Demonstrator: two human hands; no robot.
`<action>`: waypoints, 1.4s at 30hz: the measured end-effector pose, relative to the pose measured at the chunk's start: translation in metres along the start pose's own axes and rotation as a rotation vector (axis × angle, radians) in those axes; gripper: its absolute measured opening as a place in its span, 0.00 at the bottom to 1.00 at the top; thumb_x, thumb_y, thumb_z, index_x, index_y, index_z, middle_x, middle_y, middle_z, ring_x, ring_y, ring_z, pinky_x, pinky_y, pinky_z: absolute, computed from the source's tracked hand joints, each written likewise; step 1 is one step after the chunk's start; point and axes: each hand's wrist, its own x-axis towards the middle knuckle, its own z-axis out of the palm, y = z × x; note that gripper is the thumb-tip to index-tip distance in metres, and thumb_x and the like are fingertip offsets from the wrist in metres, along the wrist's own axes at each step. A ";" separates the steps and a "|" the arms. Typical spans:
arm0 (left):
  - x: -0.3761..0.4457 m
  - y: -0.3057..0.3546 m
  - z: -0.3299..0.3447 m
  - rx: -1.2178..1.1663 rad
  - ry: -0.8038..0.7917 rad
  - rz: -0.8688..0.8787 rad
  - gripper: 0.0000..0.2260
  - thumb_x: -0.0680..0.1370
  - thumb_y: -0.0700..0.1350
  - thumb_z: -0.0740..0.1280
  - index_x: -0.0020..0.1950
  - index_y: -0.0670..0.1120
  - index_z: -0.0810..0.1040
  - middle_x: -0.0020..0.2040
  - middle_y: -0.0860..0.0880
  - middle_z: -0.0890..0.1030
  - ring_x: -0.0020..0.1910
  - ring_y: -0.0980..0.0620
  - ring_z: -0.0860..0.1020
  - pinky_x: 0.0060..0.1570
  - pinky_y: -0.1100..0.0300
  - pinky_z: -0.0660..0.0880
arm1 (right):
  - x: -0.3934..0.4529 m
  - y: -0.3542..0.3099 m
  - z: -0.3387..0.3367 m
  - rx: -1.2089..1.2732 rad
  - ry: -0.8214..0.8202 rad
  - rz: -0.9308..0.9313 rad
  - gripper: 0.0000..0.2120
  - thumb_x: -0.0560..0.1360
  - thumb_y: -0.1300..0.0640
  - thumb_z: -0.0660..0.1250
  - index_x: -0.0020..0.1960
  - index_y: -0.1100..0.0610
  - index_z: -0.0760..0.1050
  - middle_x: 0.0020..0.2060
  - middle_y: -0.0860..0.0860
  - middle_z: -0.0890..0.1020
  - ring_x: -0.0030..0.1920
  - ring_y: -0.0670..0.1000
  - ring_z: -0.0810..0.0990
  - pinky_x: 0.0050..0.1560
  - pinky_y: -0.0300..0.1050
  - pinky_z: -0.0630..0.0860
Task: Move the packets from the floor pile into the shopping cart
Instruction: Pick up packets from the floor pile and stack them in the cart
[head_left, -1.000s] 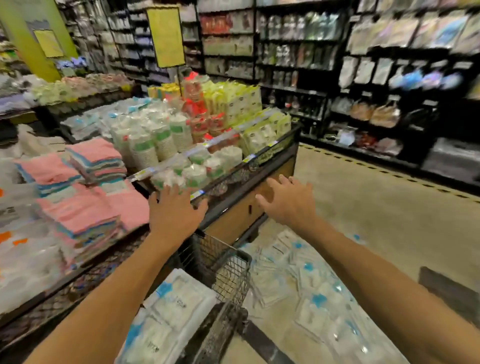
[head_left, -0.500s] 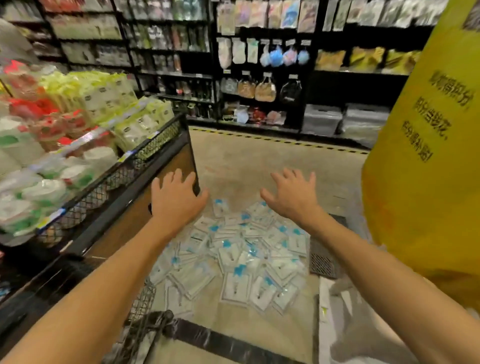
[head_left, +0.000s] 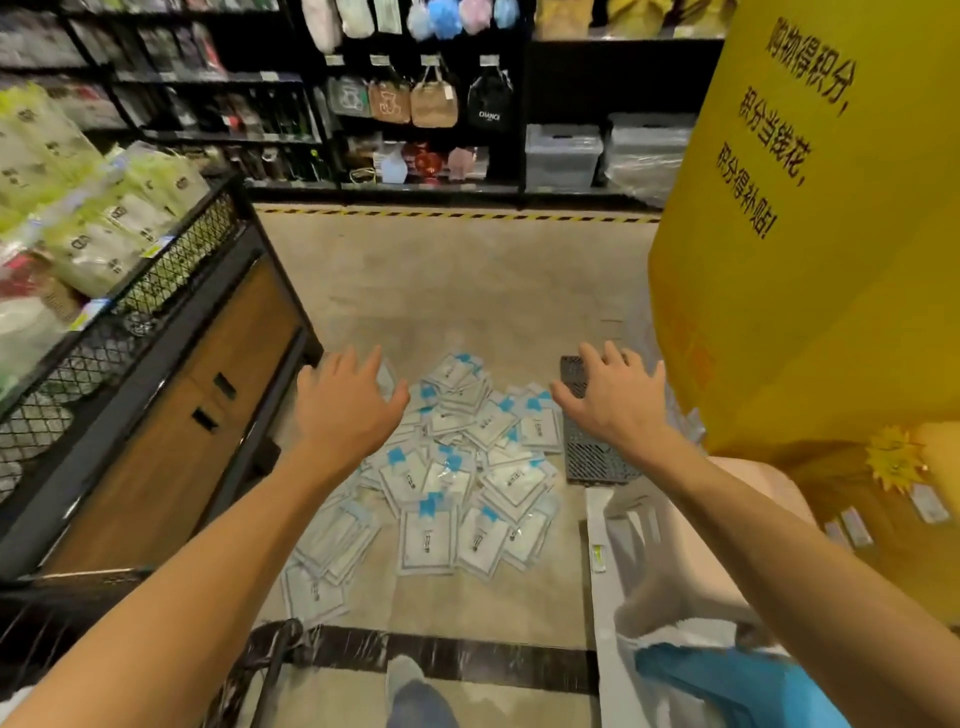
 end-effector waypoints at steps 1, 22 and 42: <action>0.008 -0.001 0.009 -0.007 -0.009 0.007 0.31 0.80 0.65 0.52 0.80 0.52 0.62 0.75 0.45 0.70 0.75 0.44 0.66 0.74 0.40 0.60 | 0.004 0.002 0.008 -0.003 -0.010 0.022 0.35 0.79 0.30 0.56 0.78 0.50 0.64 0.75 0.56 0.71 0.75 0.62 0.67 0.73 0.73 0.57; 0.143 -0.099 0.316 0.018 -0.395 0.064 0.34 0.82 0.62 0.56 0.84 0.50 0.50 0.82 0.43 0.56 0.80 0.42 0.57 0.76 0.39 0.53 | 0.120 -0.050 0.287 -0.044 -0.389 0.245 0.37 0.79 0.35 0.61 0.80 0.54 0.59 0.77 0.56 0.67 0.75 0.61 0.67 0.71 0.65 0.68; 0.115 -0.102 0.886 -0.008 -0.577 -0.023 0.33 0.81 0.59 0.62 0.81 0.46 0.57 0.79 0.39 0.63 0.76 0.38 0.63 0.71 0.39 0.61 | 0.138 0.000 0.862 0.002 -0.631 0.392 0.47 0.78 0.34 0.65 0.82 0.62 0.49 0.76 0.60 0.68 0.74 0.63 0.67 0.67 0.63 0.68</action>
